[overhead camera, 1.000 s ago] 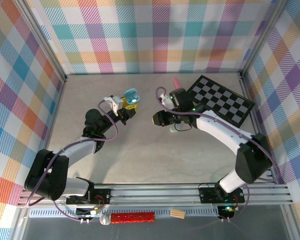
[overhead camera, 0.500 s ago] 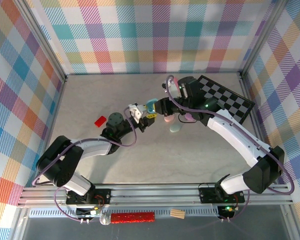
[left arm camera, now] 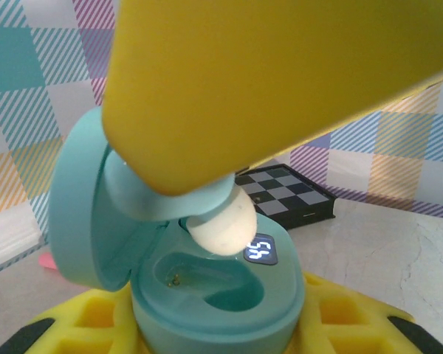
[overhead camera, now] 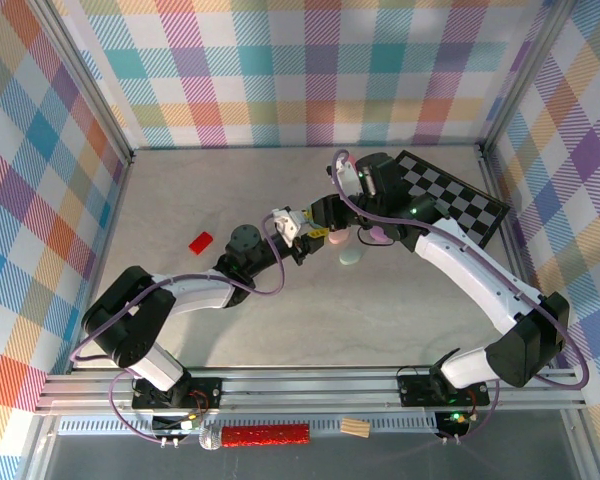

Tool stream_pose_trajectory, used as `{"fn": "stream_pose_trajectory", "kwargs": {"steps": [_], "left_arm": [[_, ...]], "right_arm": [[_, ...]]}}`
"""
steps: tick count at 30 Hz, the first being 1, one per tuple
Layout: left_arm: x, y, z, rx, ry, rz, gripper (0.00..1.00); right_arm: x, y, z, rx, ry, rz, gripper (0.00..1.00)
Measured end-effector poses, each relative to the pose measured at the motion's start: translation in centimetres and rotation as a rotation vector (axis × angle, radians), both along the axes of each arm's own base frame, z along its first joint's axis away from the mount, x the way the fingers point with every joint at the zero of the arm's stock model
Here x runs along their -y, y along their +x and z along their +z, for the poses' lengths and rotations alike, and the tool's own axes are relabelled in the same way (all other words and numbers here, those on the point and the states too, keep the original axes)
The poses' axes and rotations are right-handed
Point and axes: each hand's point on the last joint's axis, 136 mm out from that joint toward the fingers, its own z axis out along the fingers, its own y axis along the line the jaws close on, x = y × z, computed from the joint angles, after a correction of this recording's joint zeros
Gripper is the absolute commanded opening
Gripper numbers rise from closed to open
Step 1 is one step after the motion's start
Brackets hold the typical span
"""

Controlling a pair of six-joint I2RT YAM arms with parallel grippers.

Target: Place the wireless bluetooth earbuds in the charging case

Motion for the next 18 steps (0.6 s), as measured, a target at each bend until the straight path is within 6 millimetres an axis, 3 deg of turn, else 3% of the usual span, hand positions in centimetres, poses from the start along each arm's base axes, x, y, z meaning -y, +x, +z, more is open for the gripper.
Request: {"fn": "stream_pose_trajectory", "kwargs": {"steps": [9, 18], "left_arm": [[-0.3, 0.6, 0.4, -0.01, -0.015, 0.035, 0.35], [-0.2, 0.8, 0.7, -0.015, -0.025, 0.037, 0.35]], "right_arm": [[0.2, 0.1, -1.1, -0.015, -0.015, -0.016, 0.2], [0.0, 0.5, -0.8, 0.005, 0.002, -0.022, 0.19]]}}
